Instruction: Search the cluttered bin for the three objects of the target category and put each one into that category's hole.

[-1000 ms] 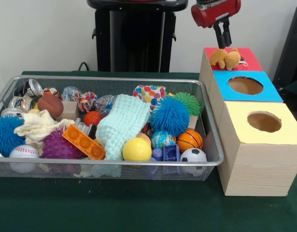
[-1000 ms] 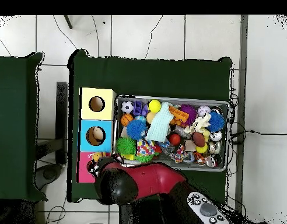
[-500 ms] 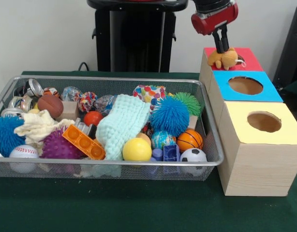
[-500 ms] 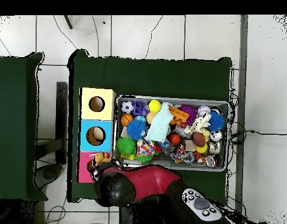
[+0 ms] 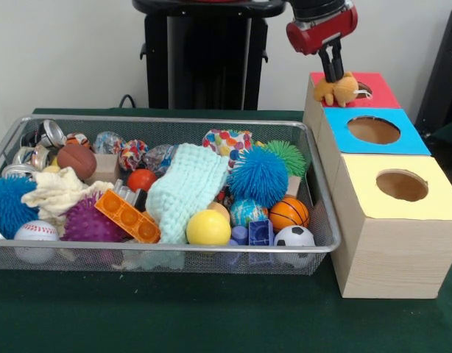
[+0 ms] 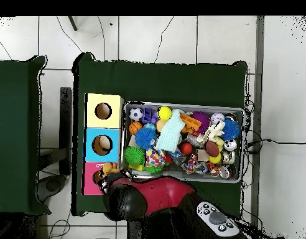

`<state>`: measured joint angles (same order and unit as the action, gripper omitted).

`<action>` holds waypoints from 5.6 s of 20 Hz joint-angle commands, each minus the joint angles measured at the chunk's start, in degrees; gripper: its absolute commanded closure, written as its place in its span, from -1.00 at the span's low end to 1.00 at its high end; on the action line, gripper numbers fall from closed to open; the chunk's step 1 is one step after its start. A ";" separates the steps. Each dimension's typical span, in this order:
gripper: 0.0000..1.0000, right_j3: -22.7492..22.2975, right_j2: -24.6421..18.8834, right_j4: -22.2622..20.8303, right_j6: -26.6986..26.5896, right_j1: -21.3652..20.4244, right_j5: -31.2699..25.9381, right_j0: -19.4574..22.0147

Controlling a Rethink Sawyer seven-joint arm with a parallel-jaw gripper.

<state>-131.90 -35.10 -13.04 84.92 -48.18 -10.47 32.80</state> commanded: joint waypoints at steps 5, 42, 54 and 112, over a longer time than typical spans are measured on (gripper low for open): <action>1.00 4.96 0.44 -1.74 5.18 1.52 0.19 1.18; 1.00 6.46 -4.61 -2.52 2.12 18.15 -8.74 4.88; 1.00 5.61 -4.39 3.54 2.91 16.10 -17.28 4.47; 1.00 23.33 -2.53 -18.90 -11.61 14.45 -19.47 11.95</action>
<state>-118.98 -40.43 -24.97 84.92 -37.82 -21.45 41.33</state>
